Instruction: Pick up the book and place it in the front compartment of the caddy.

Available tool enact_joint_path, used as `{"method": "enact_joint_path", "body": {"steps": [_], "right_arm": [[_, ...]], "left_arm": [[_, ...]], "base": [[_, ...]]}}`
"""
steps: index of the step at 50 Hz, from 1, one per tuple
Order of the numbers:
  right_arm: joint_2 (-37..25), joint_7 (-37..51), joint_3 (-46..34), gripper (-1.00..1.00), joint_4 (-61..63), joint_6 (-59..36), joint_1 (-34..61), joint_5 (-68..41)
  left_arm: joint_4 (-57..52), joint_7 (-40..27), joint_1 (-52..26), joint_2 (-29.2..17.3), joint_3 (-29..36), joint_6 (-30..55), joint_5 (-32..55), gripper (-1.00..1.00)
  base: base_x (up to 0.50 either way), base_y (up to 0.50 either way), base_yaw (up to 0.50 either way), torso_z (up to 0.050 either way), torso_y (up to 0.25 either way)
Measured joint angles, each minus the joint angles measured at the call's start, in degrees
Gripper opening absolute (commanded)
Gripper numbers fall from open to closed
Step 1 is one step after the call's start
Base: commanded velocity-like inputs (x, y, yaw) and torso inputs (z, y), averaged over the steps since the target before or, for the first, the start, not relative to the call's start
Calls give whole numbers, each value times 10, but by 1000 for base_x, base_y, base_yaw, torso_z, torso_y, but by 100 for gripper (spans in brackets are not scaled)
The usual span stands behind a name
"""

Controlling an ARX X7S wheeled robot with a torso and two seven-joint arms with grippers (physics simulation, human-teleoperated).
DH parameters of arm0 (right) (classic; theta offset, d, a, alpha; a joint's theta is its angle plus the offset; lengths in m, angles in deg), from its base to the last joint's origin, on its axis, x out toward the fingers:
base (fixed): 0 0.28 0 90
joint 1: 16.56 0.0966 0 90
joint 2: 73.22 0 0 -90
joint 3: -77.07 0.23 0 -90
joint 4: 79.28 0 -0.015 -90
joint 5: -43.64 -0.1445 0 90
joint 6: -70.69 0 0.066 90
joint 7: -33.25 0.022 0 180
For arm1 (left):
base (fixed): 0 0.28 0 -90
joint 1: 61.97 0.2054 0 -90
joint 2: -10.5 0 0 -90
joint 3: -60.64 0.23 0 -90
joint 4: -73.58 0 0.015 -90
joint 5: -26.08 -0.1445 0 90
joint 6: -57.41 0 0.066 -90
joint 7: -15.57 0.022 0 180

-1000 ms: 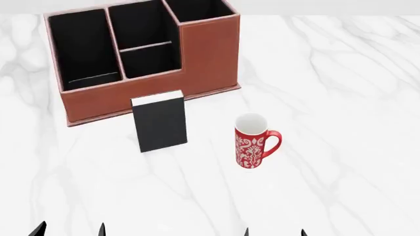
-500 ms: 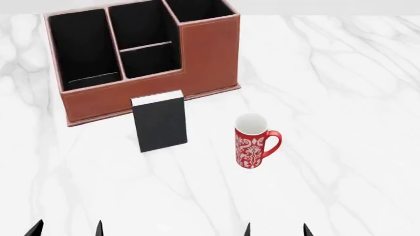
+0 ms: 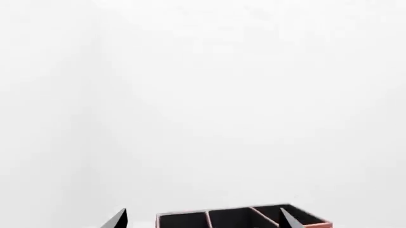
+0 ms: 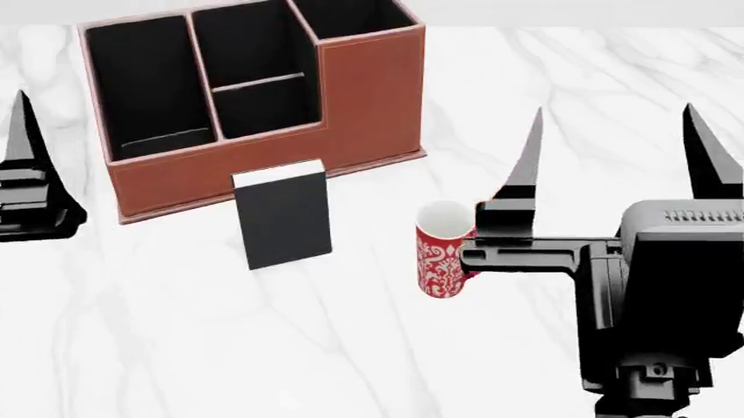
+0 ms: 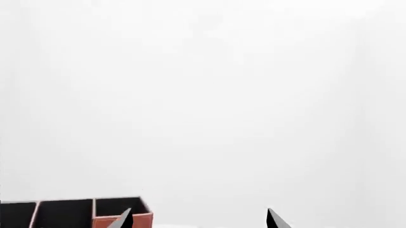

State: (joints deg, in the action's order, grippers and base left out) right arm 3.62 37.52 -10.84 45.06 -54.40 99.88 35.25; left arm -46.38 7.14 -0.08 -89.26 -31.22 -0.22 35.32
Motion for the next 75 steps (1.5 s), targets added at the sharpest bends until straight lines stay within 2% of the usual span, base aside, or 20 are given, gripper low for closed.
{"method": "enact_joint_path", "body": {"steps": [9, 18, 56, 75], "right_arm": [[-26, -4, 28, 100, 101, -113, 103, -35], [-41, -7, 47, 100, 154, -171, 163, -58], [-57, -9, 50, 100, 168, -170, 163, -72], [-64, -4, 40, 100, 167, -170, 159, -71]], "left_arm": [[-106, -10, -85, -18, -40, 101, 34, 100], [-150, -14, -123, -28, -63, 141, 53, 100], [-172, -26, -139, -46, -64, 153, 62, 100], [-172, -32, -137, -51, -63, 151, 64, 100]], "base": [[0, 0, 0, 0, 0], [0, 0, 0, 0, 0], [0, 467, 0, 0, 0], [49, 12, 0, 0, 0]]}}
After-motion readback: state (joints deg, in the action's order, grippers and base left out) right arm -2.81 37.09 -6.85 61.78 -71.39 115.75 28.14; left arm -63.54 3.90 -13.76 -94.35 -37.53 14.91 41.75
